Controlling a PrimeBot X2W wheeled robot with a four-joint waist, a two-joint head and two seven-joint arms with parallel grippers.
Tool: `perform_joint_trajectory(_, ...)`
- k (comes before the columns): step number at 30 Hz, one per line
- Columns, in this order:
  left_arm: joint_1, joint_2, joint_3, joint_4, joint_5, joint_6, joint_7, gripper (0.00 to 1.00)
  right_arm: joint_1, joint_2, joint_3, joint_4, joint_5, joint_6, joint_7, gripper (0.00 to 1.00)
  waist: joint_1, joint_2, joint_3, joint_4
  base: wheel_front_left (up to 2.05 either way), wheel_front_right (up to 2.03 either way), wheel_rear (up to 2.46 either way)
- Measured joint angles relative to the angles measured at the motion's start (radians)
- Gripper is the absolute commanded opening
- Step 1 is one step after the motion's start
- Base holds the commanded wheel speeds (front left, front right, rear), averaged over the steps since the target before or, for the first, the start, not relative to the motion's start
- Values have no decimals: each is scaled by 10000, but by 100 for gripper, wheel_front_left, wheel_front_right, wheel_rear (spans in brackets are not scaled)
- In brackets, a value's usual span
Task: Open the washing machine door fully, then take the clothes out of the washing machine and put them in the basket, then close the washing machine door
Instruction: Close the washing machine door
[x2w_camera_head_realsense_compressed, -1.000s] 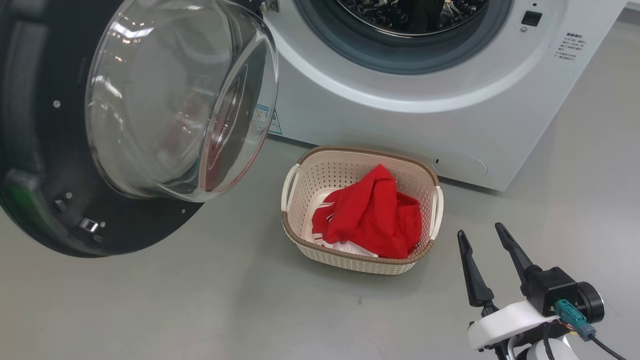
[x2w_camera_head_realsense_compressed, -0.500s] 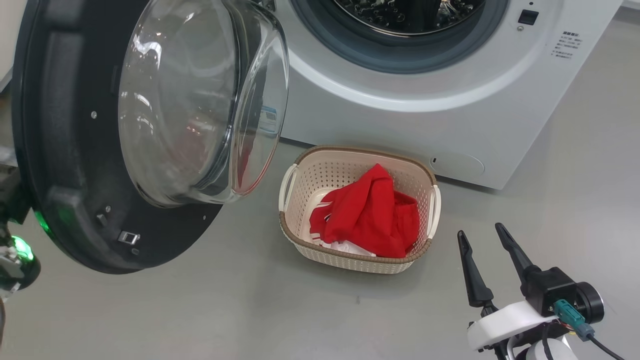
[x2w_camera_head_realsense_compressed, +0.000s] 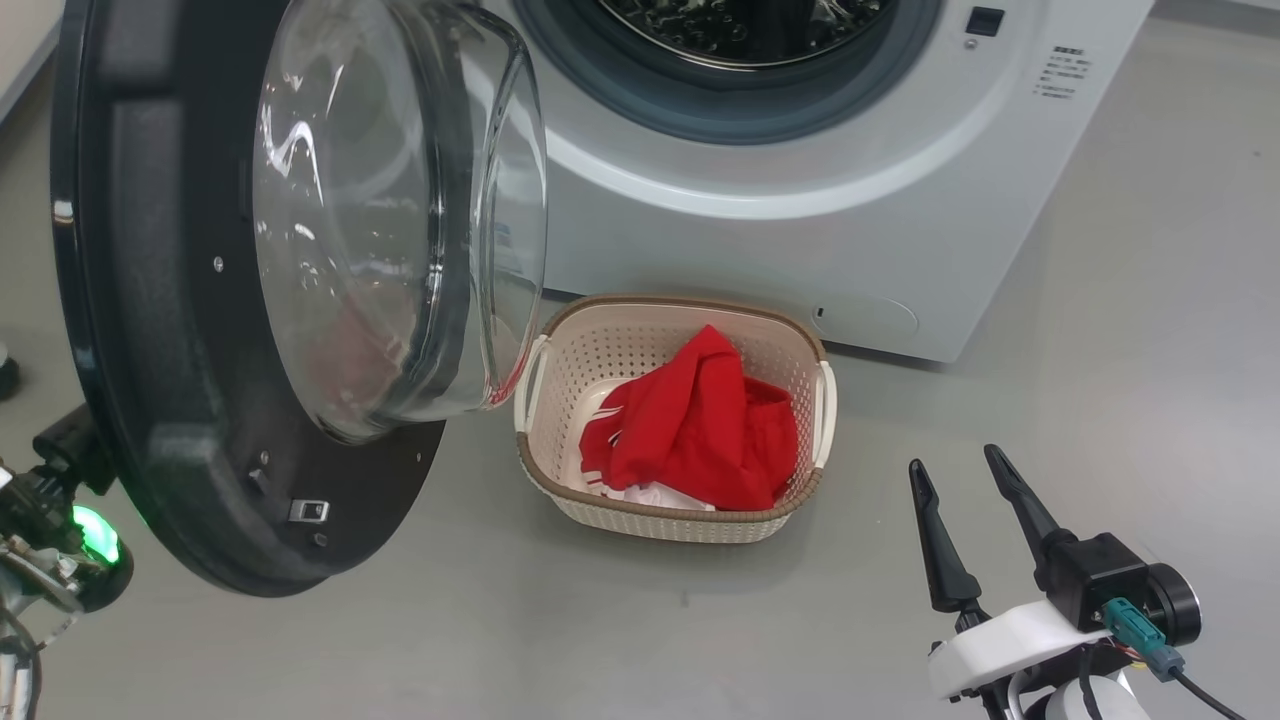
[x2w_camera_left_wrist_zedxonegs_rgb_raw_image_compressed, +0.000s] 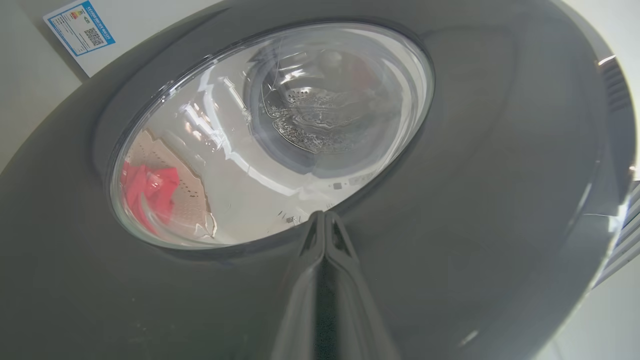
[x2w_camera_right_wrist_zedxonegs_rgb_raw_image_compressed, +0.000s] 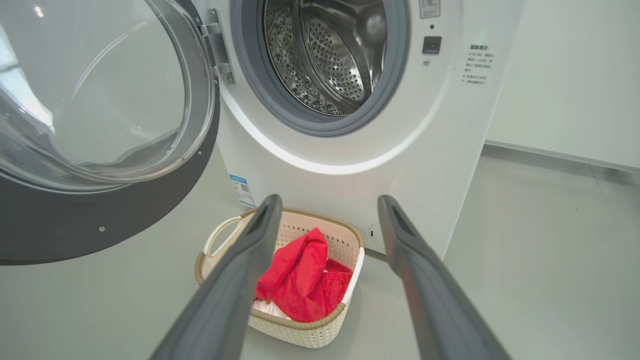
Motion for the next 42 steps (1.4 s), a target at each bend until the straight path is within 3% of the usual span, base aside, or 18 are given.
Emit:
perform_joint_trajectory(20,870,-244,-372,-2144,-75,-88,1218,0,-288,171,115,-165,125,-23,0,100,0,0,242,-1780,0,0,0)
perform_joint_trajectory(42,531,-428,-324,-2859,-67,21,932,0,-892,251,366,-368,562,-111,-2,100,0,0,1080,-4130,0,0,0)
